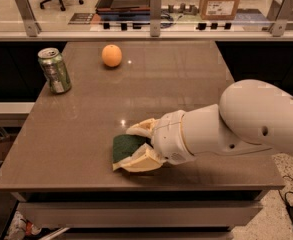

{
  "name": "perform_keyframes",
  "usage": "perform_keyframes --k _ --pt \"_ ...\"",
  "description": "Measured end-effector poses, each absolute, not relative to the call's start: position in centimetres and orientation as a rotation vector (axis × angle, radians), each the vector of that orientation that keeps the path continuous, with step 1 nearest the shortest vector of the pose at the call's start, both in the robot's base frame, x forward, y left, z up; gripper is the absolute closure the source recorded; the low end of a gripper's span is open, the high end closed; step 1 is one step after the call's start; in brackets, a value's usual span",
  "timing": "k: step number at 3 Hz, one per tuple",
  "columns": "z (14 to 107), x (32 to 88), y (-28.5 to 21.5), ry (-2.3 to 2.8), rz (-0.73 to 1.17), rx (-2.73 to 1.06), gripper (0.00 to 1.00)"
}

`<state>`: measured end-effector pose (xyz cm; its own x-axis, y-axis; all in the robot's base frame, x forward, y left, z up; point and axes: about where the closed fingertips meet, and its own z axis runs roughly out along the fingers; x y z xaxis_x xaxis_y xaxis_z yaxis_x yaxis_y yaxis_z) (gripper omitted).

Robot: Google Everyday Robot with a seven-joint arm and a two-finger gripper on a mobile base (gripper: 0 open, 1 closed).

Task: Move sponge near orange

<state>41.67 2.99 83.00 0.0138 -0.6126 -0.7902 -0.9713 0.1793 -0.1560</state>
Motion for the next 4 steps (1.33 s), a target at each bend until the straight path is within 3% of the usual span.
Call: perform_keyframes --k 3,4 --pt "86.4 45.4 2.2 1.717 0.504 -1.438 1.0" --pt "89.2 48.9 1.1 1.757 0.366 -1.379 1.0"
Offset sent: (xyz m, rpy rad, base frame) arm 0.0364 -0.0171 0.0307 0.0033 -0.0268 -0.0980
